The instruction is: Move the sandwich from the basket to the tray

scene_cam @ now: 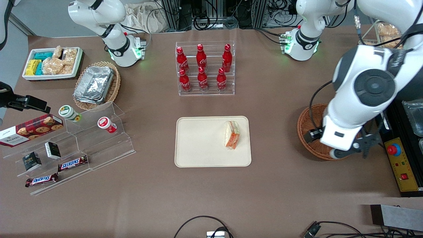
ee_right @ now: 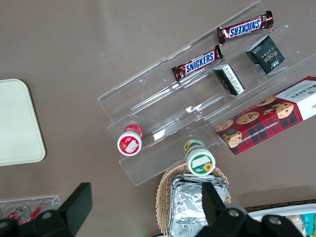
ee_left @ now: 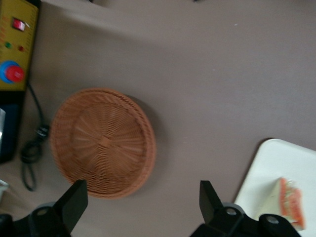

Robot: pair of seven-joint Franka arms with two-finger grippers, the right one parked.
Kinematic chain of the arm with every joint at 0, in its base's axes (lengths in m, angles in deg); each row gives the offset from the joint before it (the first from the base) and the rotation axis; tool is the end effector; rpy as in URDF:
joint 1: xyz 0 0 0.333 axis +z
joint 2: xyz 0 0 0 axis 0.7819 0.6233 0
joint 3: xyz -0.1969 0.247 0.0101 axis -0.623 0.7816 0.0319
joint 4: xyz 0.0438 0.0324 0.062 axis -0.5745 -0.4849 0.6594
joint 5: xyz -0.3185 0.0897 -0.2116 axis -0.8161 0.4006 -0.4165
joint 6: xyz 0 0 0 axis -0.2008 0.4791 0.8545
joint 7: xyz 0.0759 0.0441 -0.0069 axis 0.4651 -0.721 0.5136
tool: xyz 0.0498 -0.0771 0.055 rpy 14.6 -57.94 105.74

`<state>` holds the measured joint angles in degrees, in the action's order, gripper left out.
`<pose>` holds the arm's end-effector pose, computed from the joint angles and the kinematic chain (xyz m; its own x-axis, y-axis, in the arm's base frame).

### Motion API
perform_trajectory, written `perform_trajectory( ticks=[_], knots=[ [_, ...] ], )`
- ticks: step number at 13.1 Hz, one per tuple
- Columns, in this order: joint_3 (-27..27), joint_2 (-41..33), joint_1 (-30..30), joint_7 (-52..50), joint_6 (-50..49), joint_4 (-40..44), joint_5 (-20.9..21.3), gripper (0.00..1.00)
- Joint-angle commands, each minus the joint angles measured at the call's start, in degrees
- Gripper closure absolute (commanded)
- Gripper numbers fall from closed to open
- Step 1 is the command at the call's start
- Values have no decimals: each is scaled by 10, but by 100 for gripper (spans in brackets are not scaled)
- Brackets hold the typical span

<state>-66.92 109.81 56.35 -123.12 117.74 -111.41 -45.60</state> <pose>0.6377 -0.1514 0.5340 0.9587 0.2840 0.0165 0.2824 -0.9432 -0.1752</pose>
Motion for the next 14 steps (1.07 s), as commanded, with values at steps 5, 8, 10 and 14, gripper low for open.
perform_trajectory(
  ticks=[5,8,10,14],
  knots=[
    [146,-136,6,246,0,-102,-135,0],
    [156,-185,24,319,0,-136,-150,0],
    [160,-218,25,326,2,-162,-153,0],
    [165,-262,24,327,16,-187,-161,0]
  ],
)
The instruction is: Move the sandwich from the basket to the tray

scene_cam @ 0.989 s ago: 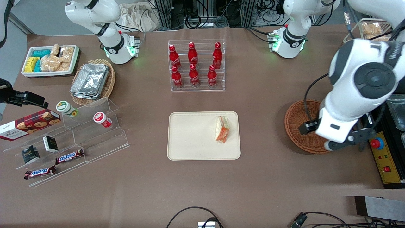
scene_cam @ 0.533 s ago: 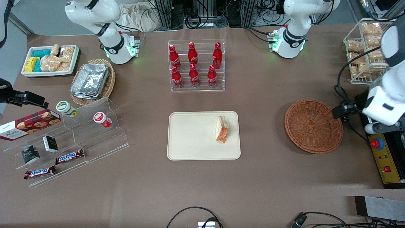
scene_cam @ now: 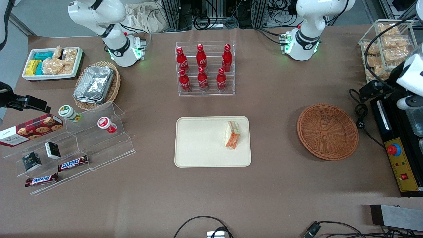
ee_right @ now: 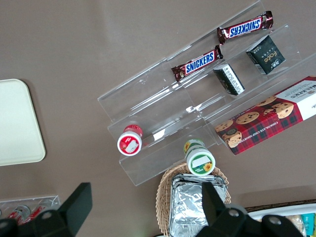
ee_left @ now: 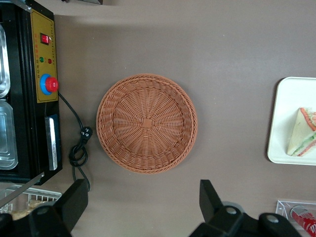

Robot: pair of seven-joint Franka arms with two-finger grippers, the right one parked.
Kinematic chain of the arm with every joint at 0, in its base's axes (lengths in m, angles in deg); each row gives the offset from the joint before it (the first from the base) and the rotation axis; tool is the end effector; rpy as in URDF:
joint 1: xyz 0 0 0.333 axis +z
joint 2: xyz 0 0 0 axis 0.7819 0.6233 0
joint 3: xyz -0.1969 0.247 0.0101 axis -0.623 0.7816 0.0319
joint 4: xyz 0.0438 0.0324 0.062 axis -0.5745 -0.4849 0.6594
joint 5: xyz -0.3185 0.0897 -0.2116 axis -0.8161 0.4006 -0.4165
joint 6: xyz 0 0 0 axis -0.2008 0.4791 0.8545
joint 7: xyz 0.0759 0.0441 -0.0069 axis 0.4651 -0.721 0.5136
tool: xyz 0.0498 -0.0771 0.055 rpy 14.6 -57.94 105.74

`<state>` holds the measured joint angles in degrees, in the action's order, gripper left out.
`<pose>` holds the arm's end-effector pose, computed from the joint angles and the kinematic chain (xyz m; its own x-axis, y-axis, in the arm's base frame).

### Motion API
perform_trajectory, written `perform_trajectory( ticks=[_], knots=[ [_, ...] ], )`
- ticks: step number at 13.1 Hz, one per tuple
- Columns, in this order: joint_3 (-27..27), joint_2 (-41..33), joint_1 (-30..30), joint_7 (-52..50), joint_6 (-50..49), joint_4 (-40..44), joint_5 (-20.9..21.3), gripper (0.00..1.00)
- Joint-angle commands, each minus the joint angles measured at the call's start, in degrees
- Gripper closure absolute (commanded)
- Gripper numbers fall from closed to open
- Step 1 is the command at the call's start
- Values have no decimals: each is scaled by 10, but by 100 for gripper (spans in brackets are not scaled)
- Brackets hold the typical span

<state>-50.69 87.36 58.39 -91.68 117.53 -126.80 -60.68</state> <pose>0.5489 -0.0189 0.6257 0.9986 0.0522 -0.0032 0.0519 -0.9973 -0.0517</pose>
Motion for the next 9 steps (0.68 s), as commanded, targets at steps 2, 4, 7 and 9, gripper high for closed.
perform_trajectory(
  ticks=[2,4,7,9],
  knots=[
    [4,-60,-3,13,21,-49,-10,0],
    [4,-72,-5,21,17,-50,-10,0],
    [5,-82,-8,103,5,-50,-11,0],
    [5,-83,-9,105,3,-49,-11,0]
  ],
)
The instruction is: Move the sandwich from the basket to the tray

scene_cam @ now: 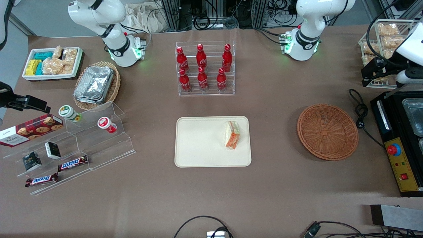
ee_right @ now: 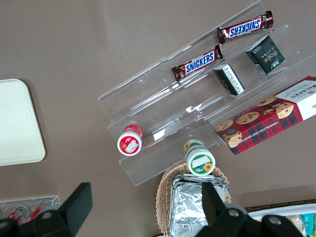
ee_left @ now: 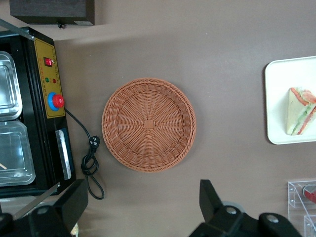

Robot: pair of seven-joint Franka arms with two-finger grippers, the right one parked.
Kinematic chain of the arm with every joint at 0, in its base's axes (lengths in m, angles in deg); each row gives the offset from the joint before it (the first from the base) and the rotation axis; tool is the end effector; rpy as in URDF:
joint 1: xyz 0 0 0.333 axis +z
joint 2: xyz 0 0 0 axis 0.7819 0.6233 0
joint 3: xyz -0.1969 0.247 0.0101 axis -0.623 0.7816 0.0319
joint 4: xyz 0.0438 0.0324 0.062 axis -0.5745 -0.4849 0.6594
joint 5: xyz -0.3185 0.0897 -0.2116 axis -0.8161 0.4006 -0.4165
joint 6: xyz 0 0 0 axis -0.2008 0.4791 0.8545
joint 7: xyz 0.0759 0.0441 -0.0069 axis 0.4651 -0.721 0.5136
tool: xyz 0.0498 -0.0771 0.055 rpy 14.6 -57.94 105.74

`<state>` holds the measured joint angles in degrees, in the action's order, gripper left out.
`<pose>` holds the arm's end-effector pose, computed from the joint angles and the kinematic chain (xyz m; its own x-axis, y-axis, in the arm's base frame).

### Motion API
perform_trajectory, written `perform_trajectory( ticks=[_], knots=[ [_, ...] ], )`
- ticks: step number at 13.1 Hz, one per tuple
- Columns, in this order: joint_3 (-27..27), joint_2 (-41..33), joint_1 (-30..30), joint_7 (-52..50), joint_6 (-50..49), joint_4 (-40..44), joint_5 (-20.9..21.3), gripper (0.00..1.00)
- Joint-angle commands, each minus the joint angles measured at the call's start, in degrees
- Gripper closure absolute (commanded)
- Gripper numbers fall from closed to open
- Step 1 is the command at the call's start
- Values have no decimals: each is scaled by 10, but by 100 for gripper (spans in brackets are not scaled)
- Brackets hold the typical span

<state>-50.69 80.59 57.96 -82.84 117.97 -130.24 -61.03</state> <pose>0.5125 -0.0275 0.6600 0.9926 -0.1093 0.0522 -0.1057 -0.9921 -0.0674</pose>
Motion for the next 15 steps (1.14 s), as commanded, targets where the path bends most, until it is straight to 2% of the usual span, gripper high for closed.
perform_trajectory(
  ticks=[1,2,4,5,15],
  knots=[
    [5,-20,-5,16,-5,-15,-8,0],
    [22,-24,-34,12,-13,-13,-8,0],
    [115,-22,-122,6,-15,-11,-10,0],
    [133,-19,-134,6,-17,-10,-10,0],
    [132,-11,-129,-9,-27,1,-10,0]
  ],
)
